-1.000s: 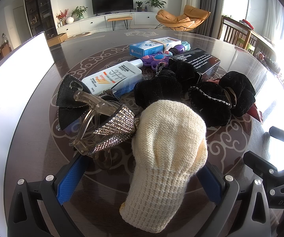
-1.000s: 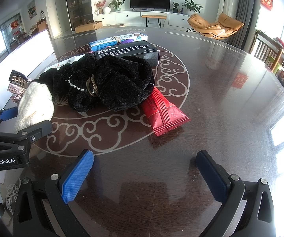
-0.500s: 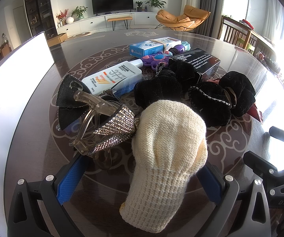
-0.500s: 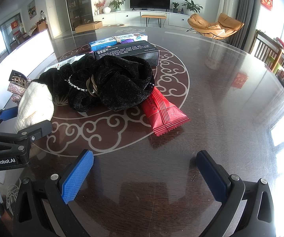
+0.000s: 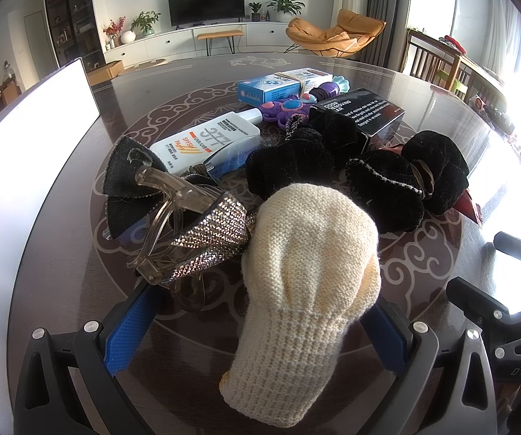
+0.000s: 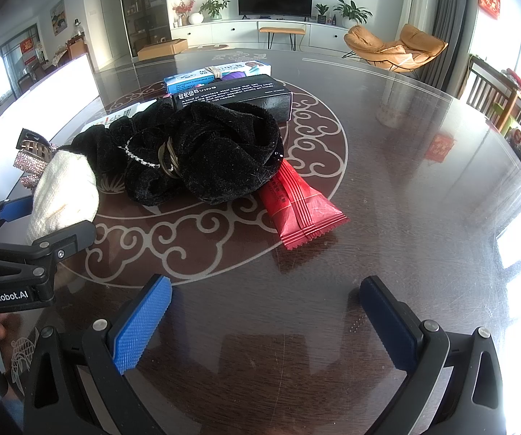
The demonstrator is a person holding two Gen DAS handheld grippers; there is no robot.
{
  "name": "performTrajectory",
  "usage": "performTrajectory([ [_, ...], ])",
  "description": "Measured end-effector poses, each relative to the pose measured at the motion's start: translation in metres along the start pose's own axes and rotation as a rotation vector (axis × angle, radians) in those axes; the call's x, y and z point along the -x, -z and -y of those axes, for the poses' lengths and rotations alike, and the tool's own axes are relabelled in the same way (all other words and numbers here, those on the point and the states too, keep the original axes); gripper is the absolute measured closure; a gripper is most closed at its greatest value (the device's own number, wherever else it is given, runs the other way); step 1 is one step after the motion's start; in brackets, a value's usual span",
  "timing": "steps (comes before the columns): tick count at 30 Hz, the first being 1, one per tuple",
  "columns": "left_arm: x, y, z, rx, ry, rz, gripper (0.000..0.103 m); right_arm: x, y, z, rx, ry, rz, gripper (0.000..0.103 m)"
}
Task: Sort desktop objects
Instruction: 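Grasp the cream knitted item with the left tool while the right tool grasps a black fuzzy item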
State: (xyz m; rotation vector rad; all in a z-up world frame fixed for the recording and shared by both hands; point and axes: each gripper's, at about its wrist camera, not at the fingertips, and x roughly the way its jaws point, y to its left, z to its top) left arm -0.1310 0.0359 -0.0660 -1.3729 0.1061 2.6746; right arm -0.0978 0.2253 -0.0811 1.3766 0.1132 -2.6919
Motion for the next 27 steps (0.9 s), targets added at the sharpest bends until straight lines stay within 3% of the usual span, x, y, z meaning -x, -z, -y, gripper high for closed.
performTrajectory([
  [5,-0.002,-0.004,0.001,0.013,-0.014,-0.004,0.0,0.0,0.0,0.0,0.0,0.0,0.0,0.0],
  [8,-0.003,-0.009,-0.007,0.02,-0.012,-0.057,0.0,0.0,0.0,0.0,0.0,0.0,0.0,0.0],
  [10,0.004,-0.007,-0.019,0.043,-0.006,-0.011,0.025,0.0,0.0,0.0,0.0,0.0,0.0,0.0],
  [11,0.007,-0.007,-0.024,0.051,-0.013,0.005,0.047,0.0,0.0,0.0,0.0,0.0,0.001,0.0],
  [12,0.01,-0.006,-0.032,0.065,-0.027,0.011,0.059,0.0,0.0,0.0,0.0,0.0,0.001,0.0],
  [13,0.012,-0.005,-0.039,0.086,-0.011,0.014,0.062,0.0,0.0,0.0,0.0,0.0,0.001,0.0],
  [15,0.02,0.003,-0.054,0.124,0.025,0.011,0.063,0.0,0.0,0.0,0.001,0.0,0.001,0.0],
  [18,0.032,0.021,-0.063,0.089,0.013,0.012,0.063,0.0,0.0,0.001,0.0,-0.008,0.002,0.0],
  [22,0.045,0.044,-0.075,0.058,0.096,0.054,0.059,0.008,-0.02,0.019,0.002,-0.236,0.027,0.002],
  [25,0.048,0.051,-0.076,0.058,0.157,0.068,0.042,0.015,-0.061,0.032,-0.027,-0.336,0.09,0.001],
  [26,0.049,0.052,-0.076,0.058,0.165,0.062,0.03,0.013,-0.074,0.03,-0.015,-0.37,0.087,0.001],
  [27,0.05,0.053,-0.074,0.059,0.164,0.048,0.027,0.007,-0.085,0.025,0.004,-0.401,0.069,0.001],
])
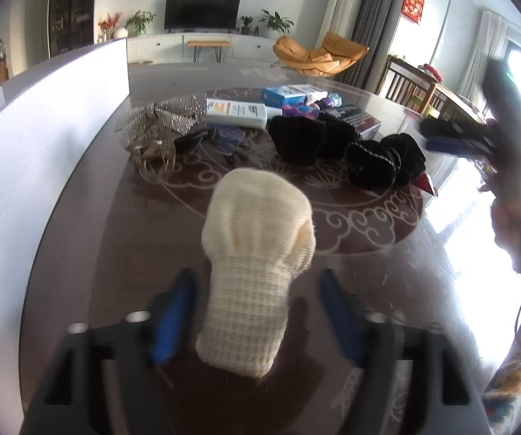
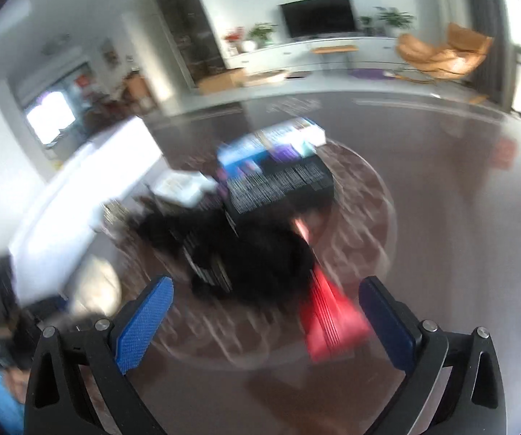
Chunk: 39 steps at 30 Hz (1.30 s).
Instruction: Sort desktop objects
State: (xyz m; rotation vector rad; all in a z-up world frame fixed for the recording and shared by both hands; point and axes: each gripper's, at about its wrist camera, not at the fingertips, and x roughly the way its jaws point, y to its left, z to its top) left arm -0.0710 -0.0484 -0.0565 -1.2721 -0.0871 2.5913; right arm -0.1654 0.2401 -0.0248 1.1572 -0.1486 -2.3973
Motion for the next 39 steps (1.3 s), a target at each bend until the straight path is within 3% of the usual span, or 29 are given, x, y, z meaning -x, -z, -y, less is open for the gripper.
performTrajectory([
  [4,0.007,0.008,0.0,-0.027,0.011,-0.031,0.027,-0.046,-0.018,-0.021,0.088,-0.073,-0.166,0.004],
  [7,0.014,0.01,-0.005,-0.057,0.003,-0.027,0.027,-0.056,-0.002,-0.042,0.122,-0.228,-0.326,0.024],
  [9,0.015,0.008,-0.008,-0.054,0.007,-0.012,0.027,-0.041,0.01,-0.054,0.152,-0.281,-0.333,0.026],
  [14,0.0,-0.007,-0.007,-0.014,0.003,-0.026,0.027,-0.023,0.018,-0.072,0.304,-0.061,-0.261,0.024],
  [20,-0.014,-0.017,0.002,-0.054,-0.046,-0.062,0.027,-0.054,0.017,-0.096,0.137,-0.164,-0.302,0.024],
  [23,-0.02,-0.018,0.009,-0.104,-0.105,-0.072,0.026,-0.069,0.021,-0.109,0.076,-0.169,-0.291,0.024],
  [25,-0.024,-0.018,0.013,-0.114,-0.164,-0.086,0.002,-0.078,0.025,-0.12,0.073,-0.133,-0.303,0.026],
  [27,-0.025,-0.017,0.007,-0.051,-0.149,-0.092,0.0,-0.077,0.028,-0.13,0.117,-0.076,-0.286,0.027],
  [28,-0.025,-0.015,0.009,-0.064,-0.159,-0.09,0.0,-0.076,0.029,-0.132,0.137,-0.053,-0.28,0.033],
  [29,-0.025,-0.015,0.008,-0.054,-0.16,-0.086,0.0,-0.075,0.029,-0.13,0.142,-0.044,-0.281,0.057],
  [30,-0.024,-0.015,0.008,-0.051,-0.161,-0.091,0.0,-0.074,0.029,-0.127,0.14,-0.039,-0.282,0.066],
  [31,-0.023,-0.014,0.009,-0.058,-0.159,-0.086,0.004,-0.072,0.029,-0.123,0.135,-0.034,-0.283,0.073],
  [32,-0.019,-0.014,0.009,-0.059,-0.152,-0.064,0.034,-0.068,0.03,-0.117,0.125,-0.033,-0.285,0.074],
  [33,-0.014,-0.014,0.011,-0.07,-0.15,-0.038,0.071,-0.063,0.031,-0.111,0.119,-0.028,-0.286,0.074],
  [36,-0.007,-0.013,0.002,-0.013,-0.072,-0.027,0.074,-0.043,0.039,-0.095,0.12,-0.003,-0.275,0.074],
  [39,0.008,-0.007,-0.002,0.031,-0.046,0.011,0.074,-0.018,0.05,-0.081,0.118,0.02,-0.258,0.074],
])
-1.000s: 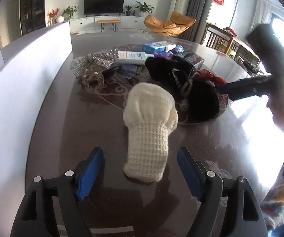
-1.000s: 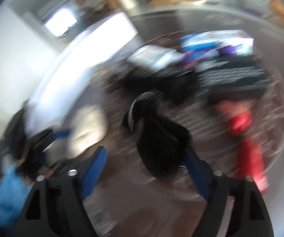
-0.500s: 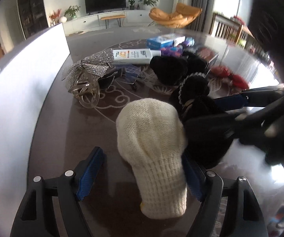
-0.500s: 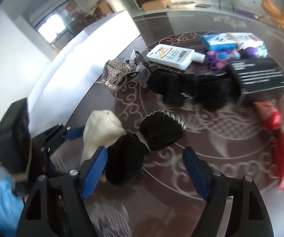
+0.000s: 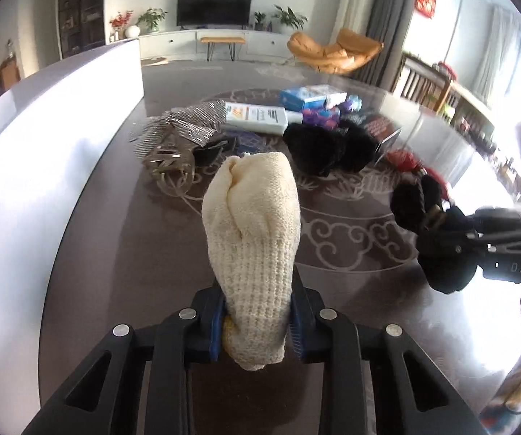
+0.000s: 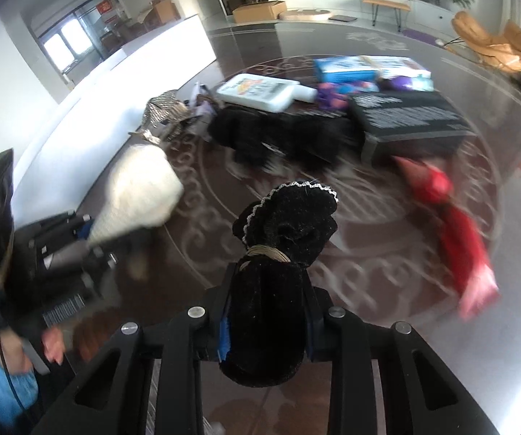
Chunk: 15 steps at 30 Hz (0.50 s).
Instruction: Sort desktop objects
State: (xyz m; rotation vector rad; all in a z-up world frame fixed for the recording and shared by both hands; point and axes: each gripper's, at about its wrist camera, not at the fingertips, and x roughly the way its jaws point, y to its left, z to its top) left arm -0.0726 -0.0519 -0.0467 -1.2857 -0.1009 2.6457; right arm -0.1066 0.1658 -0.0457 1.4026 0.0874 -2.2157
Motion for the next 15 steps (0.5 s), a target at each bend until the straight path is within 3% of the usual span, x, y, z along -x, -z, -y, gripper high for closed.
performTrajectory([
  [4,0.039,0.004,-0.003,0.045,0.038,0.069,0.074,0.013,0.013,0.009,-0.008,0.02,0.018,0.074],
  [8,0.105,-0.012,-0.021,0.105,0.05,0.192,0.074,0.023,-0.004,-0.004,0.014,0.011,0.044,0.074],
  [11,0.16,-0.027,-0.053,0.127,-0.006,0.279,0.074,0.037,-0.042,-0.04,0.052,-0.053,0.11,0.074],
  [15,0.201,-0.036,-0.124,0.191,-0.152,0.285,0.074,0.053,-0.102,-0.131,0.162,-0.203,0.2,0.074],
])
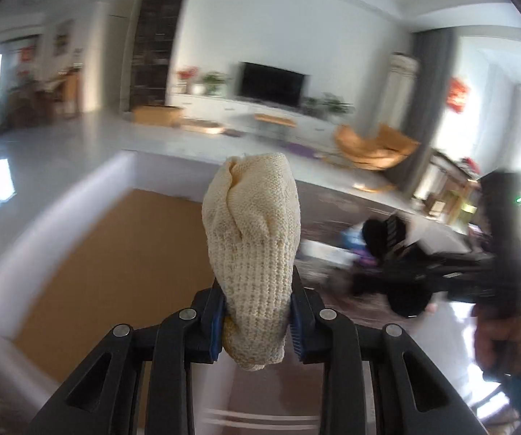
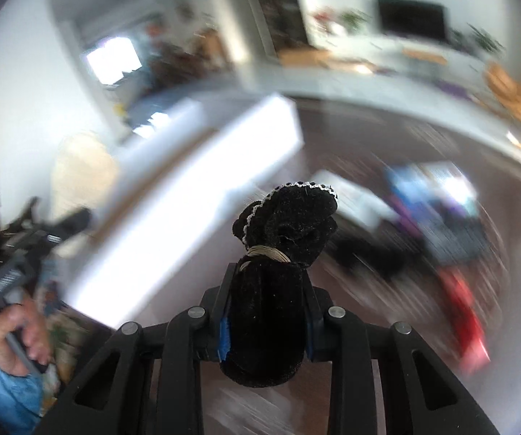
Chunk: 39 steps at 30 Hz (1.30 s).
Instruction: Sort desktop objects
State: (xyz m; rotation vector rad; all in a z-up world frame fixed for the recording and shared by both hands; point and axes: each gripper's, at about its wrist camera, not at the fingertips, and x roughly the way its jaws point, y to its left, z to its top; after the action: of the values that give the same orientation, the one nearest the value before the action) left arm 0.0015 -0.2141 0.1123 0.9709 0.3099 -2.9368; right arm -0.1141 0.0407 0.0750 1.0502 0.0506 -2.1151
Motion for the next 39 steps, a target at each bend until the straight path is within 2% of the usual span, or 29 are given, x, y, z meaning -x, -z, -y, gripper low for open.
performTrajectory([
  [2,-0.003,-0.004,-0.036,0.051,-0.054,-0.031,0.074,-0.018,-0.031,-0.046,0.05,-0.088,0.02,0.073],
  [5,-0.017,0.0,-0.083,0.091,-0.142,-0.103,0.074,-0.056,-0.062,-0.107,0.134,-0.151,0.01,0.073],
  [7,-0.028,0.006,-0.101,0.1,-0.175,-0.143,0.074,-0.087,-0.072,-0.136,0.175,-0.154,-0.026,0.073],
  [10,-0.041,0.015,-0.115,0.111,-0.242,-0.174,0.071,-0.133,-0.076,-0.158,0.196,-0.121,-0.092,0.073],
  [11,-0.045,0.017,-0.118,0.118,-0.268,-0.184,0.064,-0.146,-0.075,-0.16,0.198,-0.098,-0.116,0.068],
  [12,-0.049,0.02,-0.121,0.129,-0.3,-0.199,0.047,-0.158,-0.074,-0.161,0.196,-0.069,-0.145,0.063],
  [13,-0.052,0.021,-0.122,0.136,-0.326,-0.207,0.036,-0.168,-0.073,-0.161,0.187,-0.05,-0.172,0.04],
  [14,-0.052,0.023,-0.123,0.143,-0.364,-0.206,0.018,-0.174,-0.071,-0.158,0.167,-0.044,-0.191,0.014],
  [15,-0.05,0.026,-0.119,0.138,-0.39,-0.184,0.015,-0.178,-0.07,-0.154,0.146,-0.04,-0.196,0.008],
  [16,-0.049,0.026,-0.121,0.13,-0.392,-0.164,0.015,-0.178,-0.069,-0.15,0.126,-0.037,-0.191,0.007],
  [19,-0.044,0.03,-0.117,0.108,-0.369,-0.138,0.015,-0.17,-0.065,-0.138,0.09,-0.036,-0.179,0.007],
  [23,-0.034,0.027,-0.09,0.081,-0.338,-0.086,0.015,-0.141,-0.056,-0.116,0.072,-0.033,-0.125,0.006],
  [27,-0.019,0.017,-0.038,0.055,-0.241,-0.012,0.015,-0.092,-0.034,-0.081,0.037,-0.013,-0.037,0.002],
  [31,-0.012,0.014,0.028,0.007,-0.118,0.019,0.015,-0.047,-0.003,-0.027,-0.002,0.085,0.016,0.0],
  [33,-0.012,0.02,0.061,-0.023,-0.044,0.009,0.011,-0.029,0.017,0.004,-0.028,0.16,0.012,0.0],
  [36,-0.028,0.046,0.114,-0.075,0.097,-0.048,0.002,-0.011,0.061,0.046,-0.054,0.298,-0.024,0.0],
  [39,-0.067,0.083,0.151,-0.129,0.14,-0.157,0.002,-0.005,0.103,0.082,-0.088,0.397,-0.09,0.0],
])
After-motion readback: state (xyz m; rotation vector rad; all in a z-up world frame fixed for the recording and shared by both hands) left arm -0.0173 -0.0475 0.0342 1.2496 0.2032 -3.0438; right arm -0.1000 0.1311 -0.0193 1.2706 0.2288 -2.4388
